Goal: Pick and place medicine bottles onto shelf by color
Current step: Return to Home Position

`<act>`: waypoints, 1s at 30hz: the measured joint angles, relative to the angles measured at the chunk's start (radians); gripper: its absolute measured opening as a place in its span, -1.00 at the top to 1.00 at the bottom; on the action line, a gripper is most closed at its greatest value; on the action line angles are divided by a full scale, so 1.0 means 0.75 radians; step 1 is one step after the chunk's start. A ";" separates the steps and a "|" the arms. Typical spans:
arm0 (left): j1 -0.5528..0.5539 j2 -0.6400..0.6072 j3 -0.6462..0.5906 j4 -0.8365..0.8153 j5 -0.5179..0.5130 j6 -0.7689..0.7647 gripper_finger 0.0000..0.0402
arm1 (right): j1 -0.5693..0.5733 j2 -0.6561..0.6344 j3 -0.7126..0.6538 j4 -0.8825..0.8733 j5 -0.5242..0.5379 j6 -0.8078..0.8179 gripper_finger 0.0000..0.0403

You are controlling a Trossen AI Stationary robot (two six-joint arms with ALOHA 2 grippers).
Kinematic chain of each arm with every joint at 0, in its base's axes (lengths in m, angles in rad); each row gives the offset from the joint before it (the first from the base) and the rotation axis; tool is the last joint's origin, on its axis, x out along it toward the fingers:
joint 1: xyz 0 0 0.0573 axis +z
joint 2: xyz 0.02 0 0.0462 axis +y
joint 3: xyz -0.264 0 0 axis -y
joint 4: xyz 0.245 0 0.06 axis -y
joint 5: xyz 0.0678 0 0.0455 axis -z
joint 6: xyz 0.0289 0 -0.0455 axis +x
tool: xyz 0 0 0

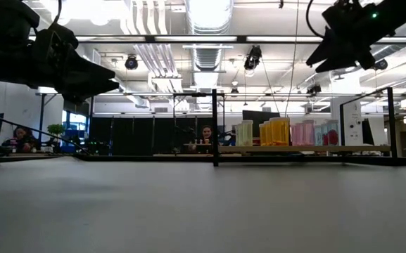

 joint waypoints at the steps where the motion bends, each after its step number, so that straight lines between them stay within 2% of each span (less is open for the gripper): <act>1: 0.000 0.000 0.000 0.000 0.000 0.000 -0.08 | 0.000 -0.013 -0.002 0.000 0.000 -0.015 -0.05; 9: 0.000 0.000 0.000 0.000 0.000 0.000 -0.08 | 0.000 -0.132 -0.046 0.002 0.001 -0.094 -0.05; 16: 0.000 0.000 0.000 0.000 0.000 0.000 -0.08 | 0.000 -0.244 -0.160 0.080 0.013 -0.047 -0.05; 30: 0.000 0.001 0.000 0.000 0.000 0.000 -0.08 | 0.000 -0.298 -0.551 0.772 0.009 -0.063 -0.05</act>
